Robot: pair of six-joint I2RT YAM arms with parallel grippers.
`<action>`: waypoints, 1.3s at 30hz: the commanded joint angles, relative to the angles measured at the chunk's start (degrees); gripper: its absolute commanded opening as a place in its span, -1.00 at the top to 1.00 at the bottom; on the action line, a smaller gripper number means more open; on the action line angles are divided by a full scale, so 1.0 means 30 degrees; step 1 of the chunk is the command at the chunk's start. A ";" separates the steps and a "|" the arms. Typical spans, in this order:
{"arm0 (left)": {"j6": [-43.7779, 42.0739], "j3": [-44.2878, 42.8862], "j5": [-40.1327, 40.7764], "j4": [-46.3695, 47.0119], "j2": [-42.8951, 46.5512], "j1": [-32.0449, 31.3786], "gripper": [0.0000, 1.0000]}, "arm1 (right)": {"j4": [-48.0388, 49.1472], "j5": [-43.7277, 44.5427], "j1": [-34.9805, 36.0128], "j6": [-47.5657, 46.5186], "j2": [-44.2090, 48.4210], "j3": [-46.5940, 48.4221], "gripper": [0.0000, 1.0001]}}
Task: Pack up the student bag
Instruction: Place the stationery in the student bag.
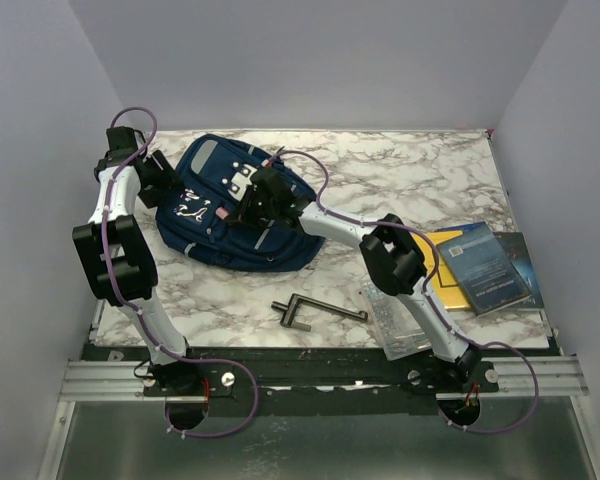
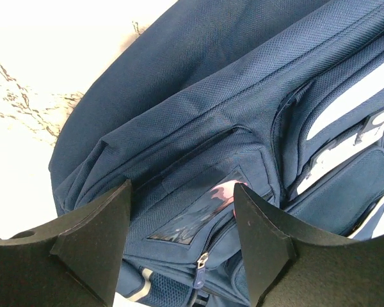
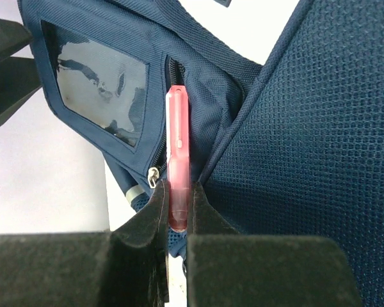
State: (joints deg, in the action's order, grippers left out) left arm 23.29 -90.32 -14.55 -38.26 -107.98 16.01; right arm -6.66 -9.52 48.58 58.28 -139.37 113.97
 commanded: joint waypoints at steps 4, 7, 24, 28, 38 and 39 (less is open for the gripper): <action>0.0059 0.0455 0.0084 -0.0169 0.0730 -0.0325 -0.31 | -0.2173 0.2081 0.0009 0.1204 -0.0875 -0.0612 0.99; 0.0114 0.0484 0.0124 -0.0107 0.0779 -0.0331 -0.31 | -0.2472 0.2467 0.0009 0.1385 -0.0397 -0.1235 0.99; 0.0614 0.3622 0.1744 0.0247 0.4207 -0.3650 -0.43 | 0.0052 -0.1810 -0.0294 0.0110 -0.3216 0.1698 0.99; 0.0251 0.4085 0.1269 0.0089 0.5155 -0.3665 -0.43 | 0.6940 -0.7334 -0.0753 -0.0260 -0.3335 -0.0108 1.00; -0.1017 0.4348 0.6466 -0.2356 0.7140 -0.5261 -0.40 | 0.7374 -0.7028 -0.2775 -0.0981 0.3192 -0.8660 1.00; -0.0840 0.4413 0.7063 -0.2578 0.7277 -0.5965 -0.39 | 0.7376 -0.6975 -0.2923 -0.1060 0.3488 -0.8974 0.99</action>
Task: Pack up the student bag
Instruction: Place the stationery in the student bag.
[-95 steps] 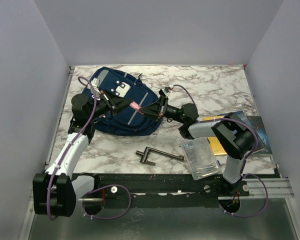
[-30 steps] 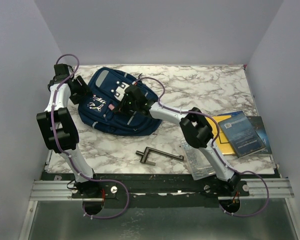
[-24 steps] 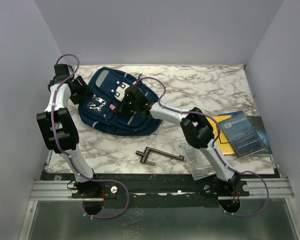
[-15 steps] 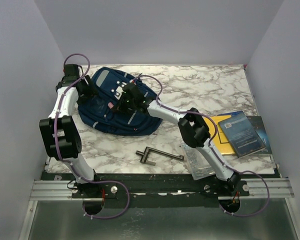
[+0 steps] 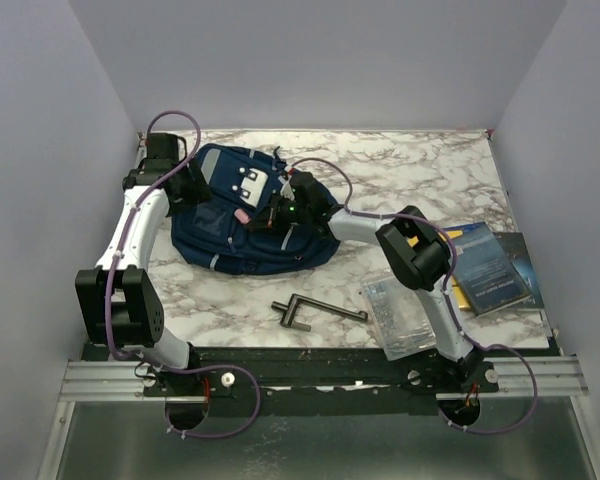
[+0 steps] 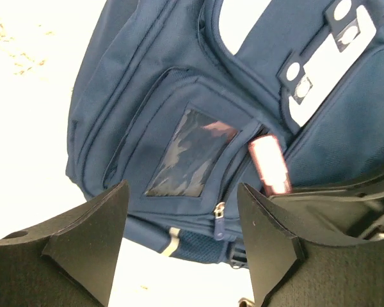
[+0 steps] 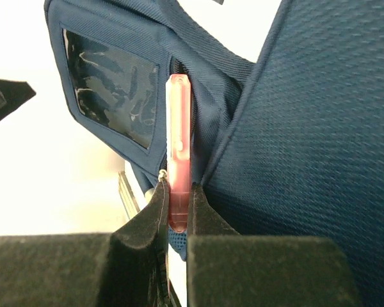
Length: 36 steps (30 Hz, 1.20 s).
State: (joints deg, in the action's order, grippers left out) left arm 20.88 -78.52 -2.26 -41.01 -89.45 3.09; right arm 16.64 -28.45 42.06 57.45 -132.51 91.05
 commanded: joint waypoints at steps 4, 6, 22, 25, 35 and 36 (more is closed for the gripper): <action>0.0435 0.0820 0.3984 -0.1720 0.1618 -0.3022 -0.23 | -0.1485 -0.0407 -0.0913 -0.1916 0.1971 -0.1691 0.99; 0.0385 0.0678 0.2848 -0.1473 0.0908 -0.3616 0.05 | -0.1729 -0.0448 -0.0955 -0.2277 0.2438 -0.1959 0.99; 0.0773 -0.2475 0.5473 -0.1885 -0.5771 -0.6539 0.06 | -0.0953 -0.1130 -0.1193 -0.2589 0.3912 -0.3893 0.99; 0.0686 -0.2520 0.5925 -0.1914 -0.6261 -0.6568 0.14 | -0.0648 -0.1296 -0.1190 -0.2405 0.3799 -0.4084 0.99; 0.0666 -0.1551 0.5443 -0.1607 -0.6732 -0.6758 0.07 | -0.0237 -0.1248 -0.1204 -0.2282 0.3686 -0.4478 0.99; 0.0634 -0.1478 0.5526 -0.1589 -0.6824 -0.6793 0.06 | -0.0240 -0.1219 -0.1194 -0.2282 0.3681 -0.4453 0.99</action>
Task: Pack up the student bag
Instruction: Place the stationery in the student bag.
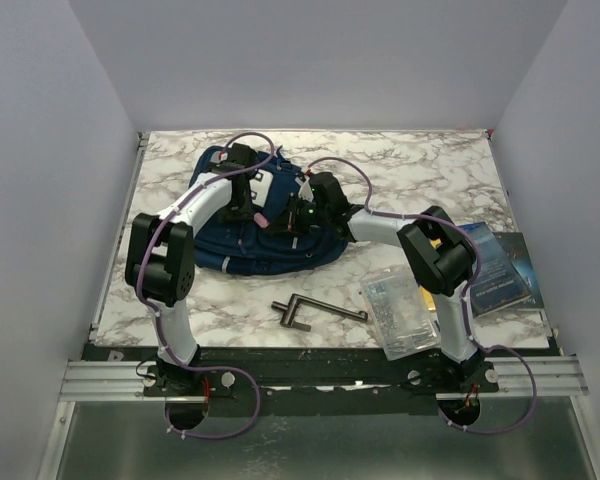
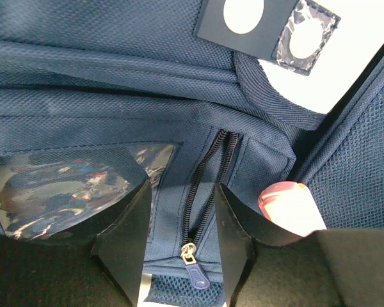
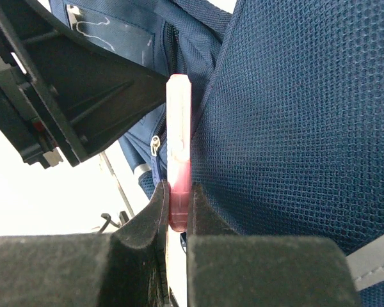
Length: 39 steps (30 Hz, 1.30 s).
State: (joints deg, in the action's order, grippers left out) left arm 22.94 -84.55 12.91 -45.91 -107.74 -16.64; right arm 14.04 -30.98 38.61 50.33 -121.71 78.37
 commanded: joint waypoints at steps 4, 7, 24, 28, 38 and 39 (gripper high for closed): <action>-0.0374 0.0456 0.1218 0.0132 -0.0815 -0.0539 0.20 | 0.0499 -0.0191 -0.0038 -0.0048 0.0135 -0.0253 0.99; -0.0328 -0.0237 0.1043 -0.0679 -0.1283 -0.0575 0.29 | 0.0454 -0.0089 -0.0038 -0.0061 0.0230 -0.0308 0.99; 0.0546 -0.1796 -0.1758 -0.2175 -0.2560 -0.1918 0.41 | -0.0631 0.1143 -0.1773 -0.2177 0.1459 -0.3007 0.99; 0.1465 -0.1904 -0.1058 -0.2128 -0.2767 -0.2568 0.34 | -0.1849 0.0275 -0.2597 -0.4015 0.1395 -0.2689 0.99; 0.2216 -0.0704 -0.0554 -0.1081 -0.2536 -0.3153 0.99 | -0.3544 0.0224 -0.2691 -0.6270 0.2517 -0.2673 0.99; 0.2123 -0.0284 -0.0460 -0.0594 -0.1795 -0.3153 1.00 | -0.3872 0.0141 -0.2683 -0.6479 0.2638 -0.2509 0.99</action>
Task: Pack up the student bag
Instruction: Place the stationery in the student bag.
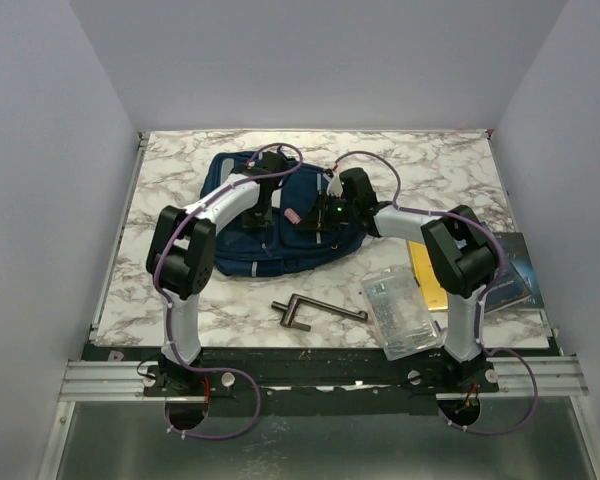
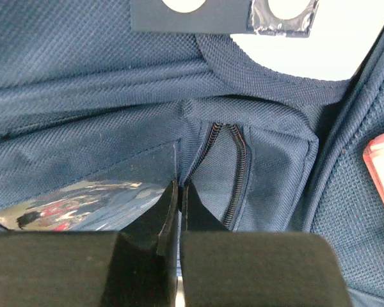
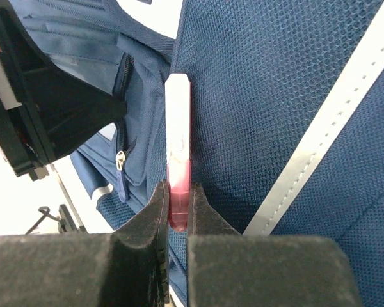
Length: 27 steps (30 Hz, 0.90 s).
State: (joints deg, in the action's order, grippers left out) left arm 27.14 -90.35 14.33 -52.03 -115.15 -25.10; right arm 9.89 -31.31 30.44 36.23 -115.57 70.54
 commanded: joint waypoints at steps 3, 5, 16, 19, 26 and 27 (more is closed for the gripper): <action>0.0134 0.3125 -0.0806 0.3370 0.3207 -0.0334 1.00 | -0.3110 -0.0928 0.0101 -0.2025 0.1220 0.0429 0.99; -0.0298 0.4082 -0.0892 0.4661 0.4567 -0.0304 1.00 | -0.3245 -0.2098 0.0215 -0.1904 0.1508 0.0787 0.99; -0.1185 0.8418 -0.2775 1.0072 0.8542 -0.0317 1.00 | -0.7490 -0.4508 0.1298 -0.2293 -0.0312 0.4147 1.00; -0.1111 0.8862 -0.3302 1.0440 0.9023 -0.0331 1.00 | -0.7699 -0.4577 0.1423 -0.2536 -0.1232 0.4902 0.99; -0.1306 0.9863 -0.3516 1.1011 1.0220 -0.0334 1.00 | -0.8077 -0.4073 0.1584 -0.2794 -0.3111 0.6632 0.99; -0.1307 0.9915 -0.3538 1.1013 1.0268 -0.0334 1.00 | -0.8079 -0.4037 0.1612 -0.2901 -0.3197 0.6706 1.00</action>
State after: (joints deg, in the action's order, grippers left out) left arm 24.03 -61.54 6.66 -22.72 -87.59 -25.61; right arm -11.73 -43.38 34.54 29.26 -123.13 88.03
